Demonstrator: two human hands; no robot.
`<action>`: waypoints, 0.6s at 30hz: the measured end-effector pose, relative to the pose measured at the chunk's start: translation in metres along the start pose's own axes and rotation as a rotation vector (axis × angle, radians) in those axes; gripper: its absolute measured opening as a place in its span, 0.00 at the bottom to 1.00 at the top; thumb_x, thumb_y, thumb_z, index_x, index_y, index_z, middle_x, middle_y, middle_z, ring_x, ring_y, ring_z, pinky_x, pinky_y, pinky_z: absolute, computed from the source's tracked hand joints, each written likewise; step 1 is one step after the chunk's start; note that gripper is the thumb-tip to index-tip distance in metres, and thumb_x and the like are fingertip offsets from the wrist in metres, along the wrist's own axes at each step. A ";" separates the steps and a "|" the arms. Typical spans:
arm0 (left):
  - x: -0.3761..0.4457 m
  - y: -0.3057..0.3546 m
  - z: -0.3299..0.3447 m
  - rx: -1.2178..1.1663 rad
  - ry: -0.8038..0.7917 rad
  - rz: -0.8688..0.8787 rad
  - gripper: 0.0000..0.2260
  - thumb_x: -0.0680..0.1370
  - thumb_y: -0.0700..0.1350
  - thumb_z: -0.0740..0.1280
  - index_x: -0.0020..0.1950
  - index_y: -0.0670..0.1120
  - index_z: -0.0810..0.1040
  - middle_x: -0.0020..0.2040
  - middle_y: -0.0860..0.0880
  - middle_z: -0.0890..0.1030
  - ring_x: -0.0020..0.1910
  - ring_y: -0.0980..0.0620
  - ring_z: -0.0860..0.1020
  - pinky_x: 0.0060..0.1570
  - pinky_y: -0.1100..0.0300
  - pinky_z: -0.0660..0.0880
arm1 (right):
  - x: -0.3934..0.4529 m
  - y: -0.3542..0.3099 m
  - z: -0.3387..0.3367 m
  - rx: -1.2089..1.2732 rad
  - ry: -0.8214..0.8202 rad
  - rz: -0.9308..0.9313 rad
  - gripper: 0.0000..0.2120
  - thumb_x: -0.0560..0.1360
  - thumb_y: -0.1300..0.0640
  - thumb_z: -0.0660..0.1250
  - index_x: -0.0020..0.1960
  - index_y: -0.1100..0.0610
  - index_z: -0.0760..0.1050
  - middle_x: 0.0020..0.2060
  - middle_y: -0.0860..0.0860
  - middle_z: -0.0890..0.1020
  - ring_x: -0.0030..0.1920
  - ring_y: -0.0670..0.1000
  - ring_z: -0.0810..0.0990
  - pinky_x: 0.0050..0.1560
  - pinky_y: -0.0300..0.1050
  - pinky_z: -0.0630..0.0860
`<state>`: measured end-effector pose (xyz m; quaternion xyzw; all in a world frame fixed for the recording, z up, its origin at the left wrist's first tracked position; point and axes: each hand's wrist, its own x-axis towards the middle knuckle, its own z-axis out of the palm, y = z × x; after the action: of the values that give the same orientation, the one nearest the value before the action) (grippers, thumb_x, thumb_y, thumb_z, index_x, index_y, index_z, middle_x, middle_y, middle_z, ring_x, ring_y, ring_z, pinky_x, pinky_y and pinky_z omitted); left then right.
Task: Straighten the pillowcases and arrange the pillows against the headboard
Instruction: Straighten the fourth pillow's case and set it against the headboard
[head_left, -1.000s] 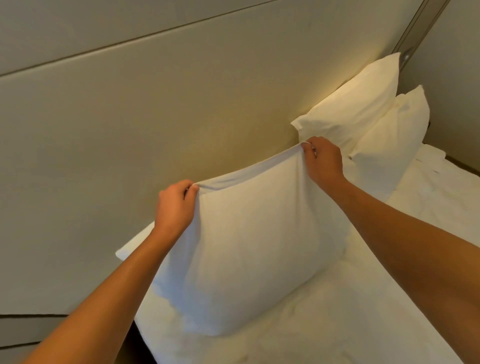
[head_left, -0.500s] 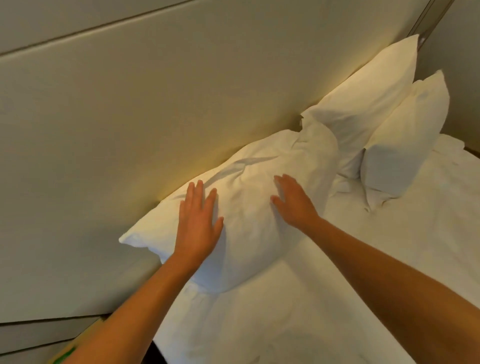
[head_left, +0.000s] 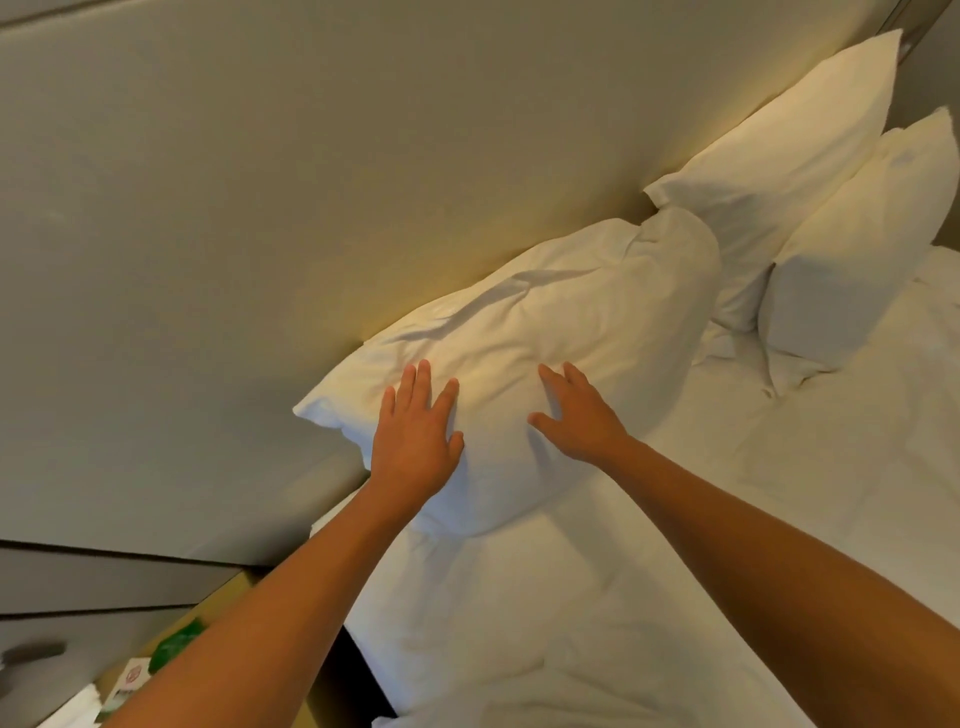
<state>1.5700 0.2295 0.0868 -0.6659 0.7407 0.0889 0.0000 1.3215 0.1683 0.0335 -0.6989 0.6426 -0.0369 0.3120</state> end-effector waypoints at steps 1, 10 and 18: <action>0.002 -0.003 0.002 -0.022 -0.002 0.003 0.30 0.83 0.59 0.59 0.83 0.53 0.55 0.84 0.42 0.45 0.83 0.42 0.44 0.81 0.44 0.46 | 0.003 -0.002 0.002 -0.004 -0.008 0.010 0.39 0.81 0.37 0.64 0.85 0.47 0.50 0.85 0.53 0.49 0.83 0.59 0.55 0.77 0.57 0.63; -0.007 0.040 0.002 -0.202 -0.108 -0.003 0.27 0.83 0.60 0.58 0.80 0.51 0.61 0.84 0.41 0.51 0.82 0.39 0.48 0.79 0.41 0.48 | -0.086 0.012 -0.009 0.050 0.093 0.150 0.34 0.83 0.41 0.63 0.84 0.48 0.55 0.82 0.51 0.63 0.80 0.56 0.63 0.78 0.53 0.63; -0.088 0.208 0.001 -0.357 -0.388 0.341 0.26 0.82 0.58 0.62 0.78 0.49 0.67 0.80 0.43 0.64 0.78 0.43 0.62 0.74 0.44 0.65 | -0.345 0.104 -0.024 0.016 0.207 0.586 0.31 0.84 0.40 0.61 0.83 0.46 0.57 0.80 0.50 0.66 0.78 0.55 0.67 0.75 0.54 0.66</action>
<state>1.3745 0.3371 0.1233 -0.4922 0.8006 0.3416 0.0095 1.1601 0.4785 0.1231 -0.4740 0.8447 -0.0215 0.2478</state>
